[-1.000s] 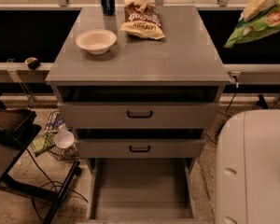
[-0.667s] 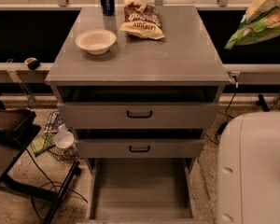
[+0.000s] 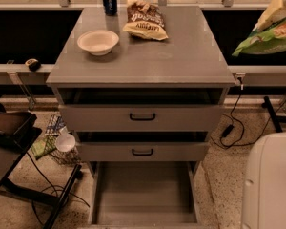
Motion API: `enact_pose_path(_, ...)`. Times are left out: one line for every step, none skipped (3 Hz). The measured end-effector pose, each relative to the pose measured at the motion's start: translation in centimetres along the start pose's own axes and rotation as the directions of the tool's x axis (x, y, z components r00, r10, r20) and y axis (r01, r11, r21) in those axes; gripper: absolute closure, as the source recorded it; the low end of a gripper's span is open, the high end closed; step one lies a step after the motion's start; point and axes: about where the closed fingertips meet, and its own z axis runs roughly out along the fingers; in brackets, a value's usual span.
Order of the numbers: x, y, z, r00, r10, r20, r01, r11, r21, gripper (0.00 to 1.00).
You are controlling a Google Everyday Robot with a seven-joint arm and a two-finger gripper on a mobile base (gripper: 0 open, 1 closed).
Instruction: Place green rice chip bag into bottom drawer
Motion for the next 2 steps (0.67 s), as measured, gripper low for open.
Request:
enact_pose_path(1.9, -0.6, -0.1, 0.999, 0.042, -0.014, -0.042, 0.9991, -0.005, 1.0)
enact_pose_path(0.5, 0.5, 0.6, 0.998, 0.043, 0.046, -0.04, 0.9978, -0.052, 1.0)
